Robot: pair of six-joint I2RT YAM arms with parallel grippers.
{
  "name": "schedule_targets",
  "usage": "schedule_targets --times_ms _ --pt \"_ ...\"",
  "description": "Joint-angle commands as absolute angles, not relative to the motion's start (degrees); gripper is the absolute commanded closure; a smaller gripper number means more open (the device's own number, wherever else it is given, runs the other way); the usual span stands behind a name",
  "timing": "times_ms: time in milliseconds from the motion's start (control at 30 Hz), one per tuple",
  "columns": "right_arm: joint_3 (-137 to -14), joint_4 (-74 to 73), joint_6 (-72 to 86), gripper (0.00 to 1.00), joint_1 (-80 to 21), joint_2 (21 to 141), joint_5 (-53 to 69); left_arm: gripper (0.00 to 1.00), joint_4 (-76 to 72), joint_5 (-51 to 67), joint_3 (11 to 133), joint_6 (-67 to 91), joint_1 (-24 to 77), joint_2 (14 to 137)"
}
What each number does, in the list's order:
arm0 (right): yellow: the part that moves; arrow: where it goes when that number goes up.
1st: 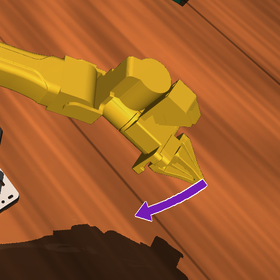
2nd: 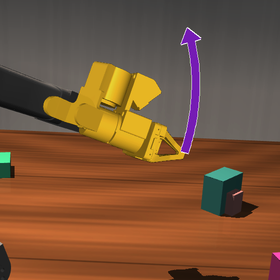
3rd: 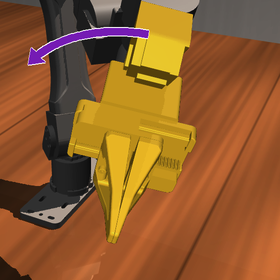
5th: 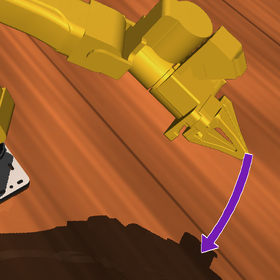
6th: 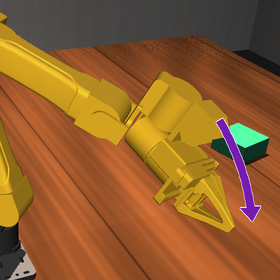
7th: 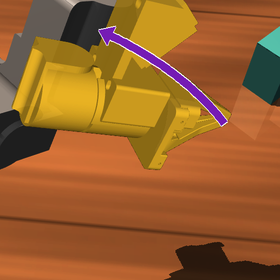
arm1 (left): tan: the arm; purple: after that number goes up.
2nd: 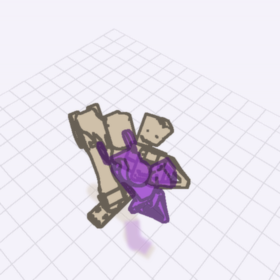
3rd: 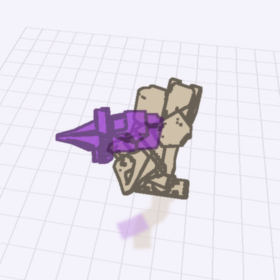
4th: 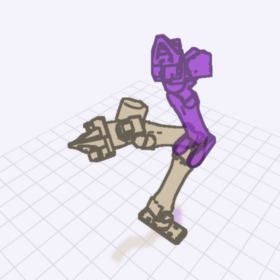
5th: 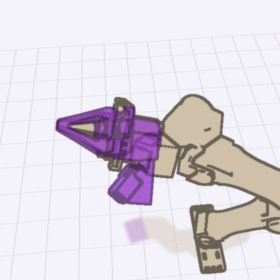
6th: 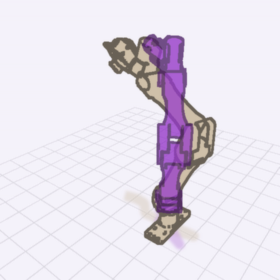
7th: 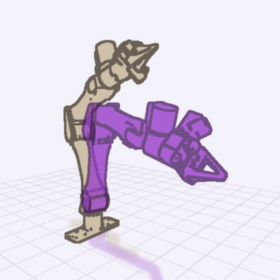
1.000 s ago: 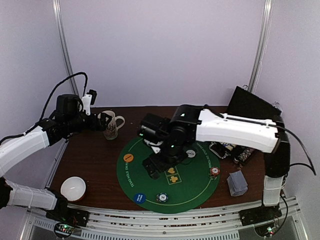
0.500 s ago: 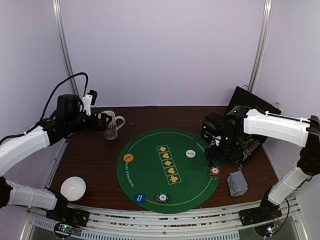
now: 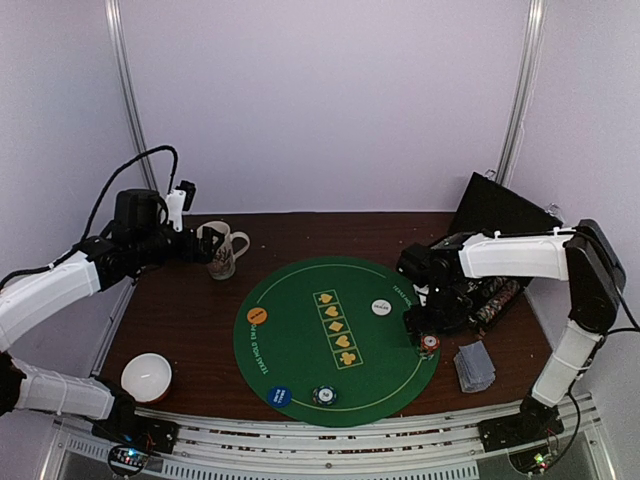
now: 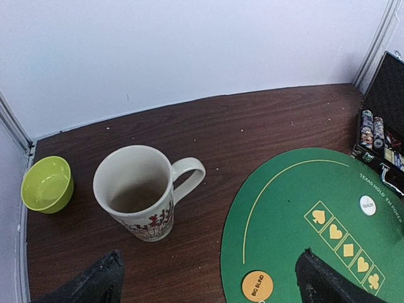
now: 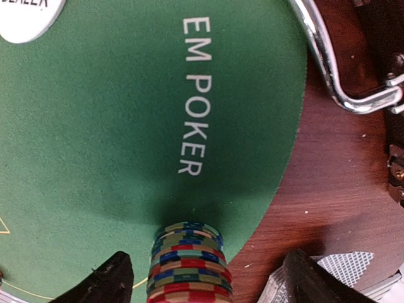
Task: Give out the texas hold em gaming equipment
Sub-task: Pick up the pile of poker chips from the pile of poker chips.
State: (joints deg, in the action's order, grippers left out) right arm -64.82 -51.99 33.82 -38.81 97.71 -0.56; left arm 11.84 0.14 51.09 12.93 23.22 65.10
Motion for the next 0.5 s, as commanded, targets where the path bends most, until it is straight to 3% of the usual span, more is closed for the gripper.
schedule_targets --times_ms 0,200,333,467 --pt "-62.5 -49.6 33.3 0.21 -38.8 99.3 1.6 0.02 10.9 0.1 51.7 12.1 22.9 66.0" --pt "-60.6 -48.3 34.1 0.51 -39.0 99.2 3.0 0.02 10.9 0.0 51.8 11.9 22.9 66.3" --pt "-61.5 -49.9 34.4 0.77 -39.1 98.7 1.9 0.02 10.8 0.0 51.9 11.8 22.8 66.5" --pt "-64.9 -53.5 34.2 0.92 -39.4 98.4 0.2 0.02 10.7 0.2 51.9 11.8 22.9 66.6"
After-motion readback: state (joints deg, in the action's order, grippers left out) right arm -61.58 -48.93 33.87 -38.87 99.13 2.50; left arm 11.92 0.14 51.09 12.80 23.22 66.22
